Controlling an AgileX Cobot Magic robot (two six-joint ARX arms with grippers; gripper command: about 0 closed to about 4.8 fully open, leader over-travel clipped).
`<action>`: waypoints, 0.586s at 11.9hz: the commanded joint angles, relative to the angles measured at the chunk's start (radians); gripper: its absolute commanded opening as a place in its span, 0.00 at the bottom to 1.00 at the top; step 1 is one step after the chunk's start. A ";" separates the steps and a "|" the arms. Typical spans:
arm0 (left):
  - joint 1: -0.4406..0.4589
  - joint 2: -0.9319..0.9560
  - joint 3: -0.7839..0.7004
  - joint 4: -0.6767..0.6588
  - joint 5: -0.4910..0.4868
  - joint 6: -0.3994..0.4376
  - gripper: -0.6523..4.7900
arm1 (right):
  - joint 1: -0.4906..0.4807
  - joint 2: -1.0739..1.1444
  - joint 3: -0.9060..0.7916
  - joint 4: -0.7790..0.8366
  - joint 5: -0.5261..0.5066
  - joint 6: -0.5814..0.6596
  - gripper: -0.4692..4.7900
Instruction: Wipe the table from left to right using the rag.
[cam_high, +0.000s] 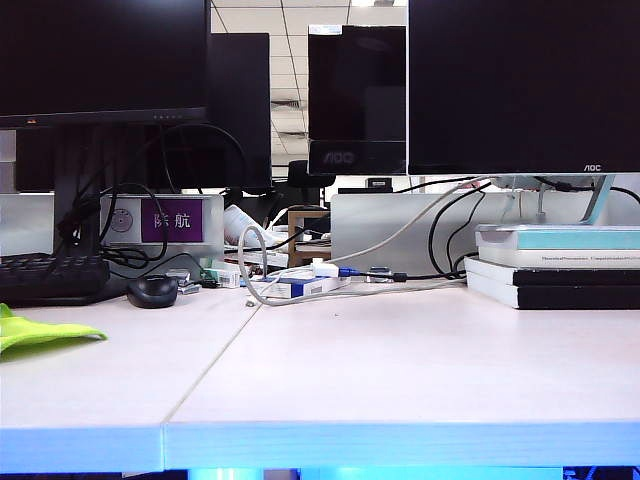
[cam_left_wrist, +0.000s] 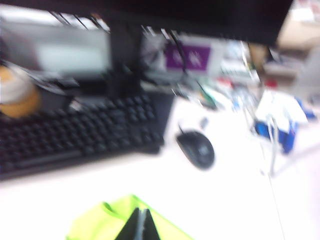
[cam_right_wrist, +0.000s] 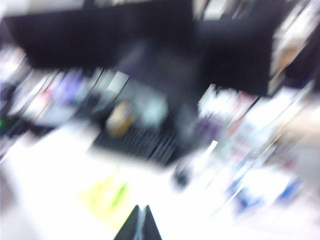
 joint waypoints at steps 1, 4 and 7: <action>0.001 0.042 0.009 -0.036 0.043 -0.003 0.11 | 0.200 0.011 0.004 -0.122 0.151 -0.063 0.09; 0.001 0.077 0.009 -0.074 0.040 -0.013 0.11 | 0.431 0.066 0.004 -0.175 0.320 -0.090 0.09; 0.002 0.105 0.009 -0.105 0.042 -0.033 0.11 | 0.665 0.163 0.004 -0.173 0.499 -0.150 0.09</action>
